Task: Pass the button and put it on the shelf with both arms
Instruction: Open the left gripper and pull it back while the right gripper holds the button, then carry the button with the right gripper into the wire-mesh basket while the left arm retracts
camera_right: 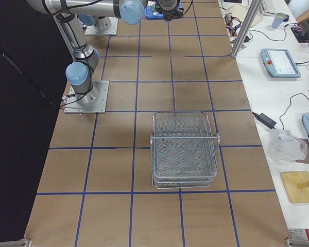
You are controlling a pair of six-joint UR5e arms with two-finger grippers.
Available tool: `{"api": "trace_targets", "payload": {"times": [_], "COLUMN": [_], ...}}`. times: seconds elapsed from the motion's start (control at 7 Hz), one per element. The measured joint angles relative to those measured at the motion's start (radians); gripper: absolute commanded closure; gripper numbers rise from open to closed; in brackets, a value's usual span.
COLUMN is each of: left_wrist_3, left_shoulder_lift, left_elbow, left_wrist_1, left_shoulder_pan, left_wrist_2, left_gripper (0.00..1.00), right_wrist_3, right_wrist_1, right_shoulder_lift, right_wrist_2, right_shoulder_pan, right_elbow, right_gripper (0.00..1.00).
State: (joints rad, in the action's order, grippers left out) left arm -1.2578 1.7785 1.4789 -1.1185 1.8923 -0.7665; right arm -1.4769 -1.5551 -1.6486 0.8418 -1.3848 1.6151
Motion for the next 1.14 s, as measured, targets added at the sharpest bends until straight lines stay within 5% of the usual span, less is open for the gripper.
{"api": "trace_targets", "payload": {"times": [0.43,0.71,1.14], "left_wrist_3": [0.01,0.025,0.175], "left_shoulder_lift": [-0.007,-0.023,-0.035], "left_elbow": [-0.013,-0.007,0.025], "left_wrist_1": [-0.002,-0.013,-0.031], "left_shoulder_pan": [-0.008,-0.035,-0.085], "left_wrist_2": [0.014,-0.095,-0.33], "left_gripper": [0.0,0.0,0.0], "right_wrist_3": [-0.006,-0.02,-0.131], "right_wrist_1": [0.001,0.0,-0.01], "right_shoulder_lift": [-0.001,0.007,0.064], "right_wrist_2": [0.0,0.016,0.196], "right_shoulder_pan": [0.0,0.011,0.199], "right_elbow": [0.0,0.0,-0.002], "right_gripper": [1.0,1.0,1.0]}}
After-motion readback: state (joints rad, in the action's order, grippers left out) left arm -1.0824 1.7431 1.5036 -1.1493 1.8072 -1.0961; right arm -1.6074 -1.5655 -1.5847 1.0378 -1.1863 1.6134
